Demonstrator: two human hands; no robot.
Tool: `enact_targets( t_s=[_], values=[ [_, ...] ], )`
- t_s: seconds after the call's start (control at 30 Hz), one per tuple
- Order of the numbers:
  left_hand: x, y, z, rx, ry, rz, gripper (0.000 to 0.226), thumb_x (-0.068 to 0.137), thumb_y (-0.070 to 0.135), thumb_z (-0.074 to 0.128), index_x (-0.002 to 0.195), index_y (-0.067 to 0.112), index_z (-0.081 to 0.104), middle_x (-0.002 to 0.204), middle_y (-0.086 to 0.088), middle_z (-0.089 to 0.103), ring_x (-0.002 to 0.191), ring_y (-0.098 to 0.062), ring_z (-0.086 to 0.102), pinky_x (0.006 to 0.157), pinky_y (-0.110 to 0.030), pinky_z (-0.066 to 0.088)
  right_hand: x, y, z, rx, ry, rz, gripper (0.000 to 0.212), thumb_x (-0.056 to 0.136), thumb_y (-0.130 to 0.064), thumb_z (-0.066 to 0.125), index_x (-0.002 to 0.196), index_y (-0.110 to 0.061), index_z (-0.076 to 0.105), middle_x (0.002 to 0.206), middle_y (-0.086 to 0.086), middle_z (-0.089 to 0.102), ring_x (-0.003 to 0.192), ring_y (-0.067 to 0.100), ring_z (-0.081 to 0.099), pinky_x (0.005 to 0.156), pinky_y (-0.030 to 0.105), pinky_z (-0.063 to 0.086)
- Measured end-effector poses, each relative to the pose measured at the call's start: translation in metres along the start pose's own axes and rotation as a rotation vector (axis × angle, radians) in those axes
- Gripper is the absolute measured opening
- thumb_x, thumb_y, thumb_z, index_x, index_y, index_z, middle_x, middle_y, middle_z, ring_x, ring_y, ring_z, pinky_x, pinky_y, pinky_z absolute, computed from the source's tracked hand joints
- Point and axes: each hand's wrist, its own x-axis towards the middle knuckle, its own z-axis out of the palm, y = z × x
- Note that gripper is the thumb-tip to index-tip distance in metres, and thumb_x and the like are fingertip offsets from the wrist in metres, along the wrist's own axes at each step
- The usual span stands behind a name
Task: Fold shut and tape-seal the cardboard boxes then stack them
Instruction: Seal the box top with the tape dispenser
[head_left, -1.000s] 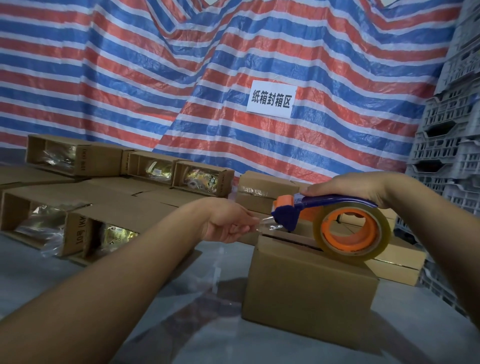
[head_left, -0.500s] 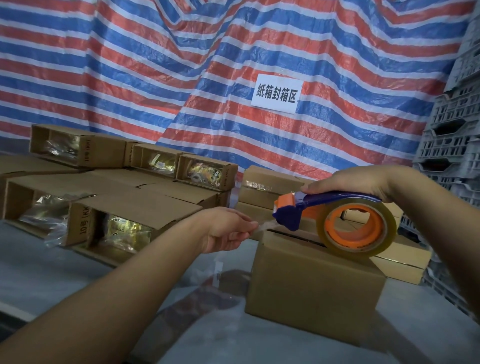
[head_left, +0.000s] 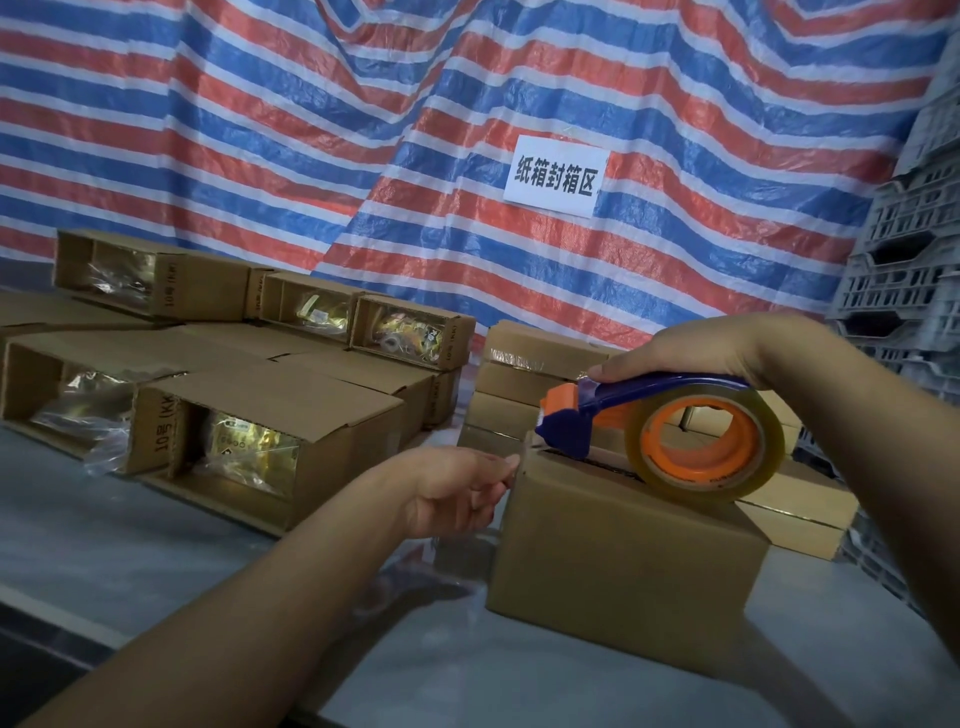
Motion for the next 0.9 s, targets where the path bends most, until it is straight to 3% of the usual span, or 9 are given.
enact_targets(
  t_s=[0.2, 0.33, 0.43, 0.5, 0.53, 0.63, 0.67, 0.77, 0.9],
  values=[
    [-0.002, -0.015, 0.003, 0.099, 0.086, -0.128, 0.068, 0.081, 0.063, 0.061, 0.128, 0.014, 0.058, 0.073, 0.002, 0.042, 0.062, -0.009, 0.036, 0.053, -0.019, 0.037, 0.000, 0.002, -0.001, 0.004, -0.007, 0.008, 0.068, 0.070, -0.064, 0.064, 0.112, -0.011, 0.059, 0.075, 0.005, 0.073, 0.058, 0.013, 0.069, 0.054, 0.020, 0.053],
    [-0.006, -0.021, 0.014, 0.024, 0.307, -0.092, 0.048, 0.092, 0.050, 0.060, 0.124, 0.014, 0.059, 0.080, -0.002, 0.050, 0.066, -0.012, 0.043, 0.056, -0.022, 0.040, 0.000, 0.001, -0.002, 0.009, -0.002, 0.019, 0.070, 0.070, -0.063, 0.064, 0.114, -0.010, 0.058, 0.078, 0.005, 0.074, 0.060, 0.014, 0.069, 0.055, 0.021, 0.054],
    [-0.002, -0.011, 0.026, -0.040, 0.531, 0.193, 0.039, 0.104, 0.042, 0.039, 0.135, 0.020, 0.050, 0.115, -0.006, 0.060, 0.103, -0.020, 0.058, 0.087, -0.033, 0.050, -0.001, 0.001, -0.001, -0.009, -0.001, 0.012, 0.070, 0.071, -0.064, 0.063, 0.116, -0.011, 0.057, 0.078, 0.004, 0.075, 0.061, 0.013, 0.070, 0.055, 0.020, 0.053],
    [-0.006, -0.004, 0.036, -0.115, 0.482, 0.360, 0.044, 0.107, 0.042, 0.027, 0.142, 0.022, 0.044, 0.140, -0.005, 0.051, 0.129, -0.024, 0.048, 0.110, -0.042, 0.037, 0.000, 0.002, -0.001, 0.010, -0.004, 0.018, 0.071, 0.070, -0.063, 0.063, 0.118, -0.012, 0.056, 0.079, 0.005, 0.075, 0.061, 0.013, 0.070, 0.055, 0.021, 0.054],
    [-0.007, -0.006, 0.040, -0.046, 0.429, 0.432, 0.041, 0.107, 0.041, 0.025, 0.138, 0.026, 0.048, 0.139, -0.004, 0.052, 0.128, -0.019, 0.048, 0.110, -0.038, 0.036, 0.000, 0.002, -0.002, 0.022, -0.012, 0.022, 0.072, 0.070, -0.063, 0.064, 0.119, -0.011, 0.056, 0.079, 0.005, 0.074, 0.061, 0.013, 0.070, 0.055, 0.021, 0.054],
    [-0.016, -0.020, 0.062, 0.323, 0.330, 0.522, 0.023, 0.104, 0.046, 0.035, 0.095, 0.055, 0.053, 0.091, 0.020, 0.062, 0.087, 0.014, 0.055, 0.079, -0.023, 0.039, 0.000, 0.002, -0.002, 0.019, -0.012, 0.024, 0.070, 0.069, -0.063, 0.064, 0.115, -0.010, 0.058, 0.075, 0.004, 0.073, 0.057, 0.012, 0.068, 0.053, 0.020, 0.053],
    [-0.019, -0.024, 0.067, 0.402, 0.310, 0.558, 0.022, 0.103, 0.045, 0.039, 0.091, 0.059, 0.052, 0.089, 0.024, 0.062, 0.083, 0.018, 0.054, 0.074, -0.020, 0.037, 0.001, 0.002, -0.002, 0.015, -0.008, 0.023, 0.070, 0.069, -0.064, 0.065, 0.113, -0.010, 0.058, 0.074, 0.004, 0.073, 0.057, 0.012, 0.068, 0.052, 0.019, 0.052],
    [-0.020, -0.030, 0.056, 0.564, 0.269, 0.711, 0.017, 0.101, 0.044, 0.045, 0.108, 0.058, 0.053, 0.104, 0.034, 0.058, 0.099, 0.019, 0.049, 0.080, -0.015, 0.038, 0.002, 0.004, -0.004, 0.032, -0.009, 0.026, 0.073, 0.065, -0.064, 0.068, 0.113, -0.010, 0.059, 0.076, 0.004, 0.073, 0.058, 0.012, 0.068, 0.053, 0.020, 0.052],
    [-0.024, -0.020, 0.046, 1.028, 0.379, 0.803, 0.041, 0.099, 0.054, 0.033, 0.131, 0.037, 0.053, 0.130, 0.016, 0.056, 0.121, -0.002, 0.048, 0.099, -0.031, 0.043, 0.005, 0.001, -0.004, 0.019, -0.034, 0.034, 0.066, 0.072, -0.062, 0.066, 0.112, -0.011, 0.059, 0.074, 0.003, 0.073, 0.057, 0.012, 0.068, 0.053, 0.020, 0.053]
  ],
)
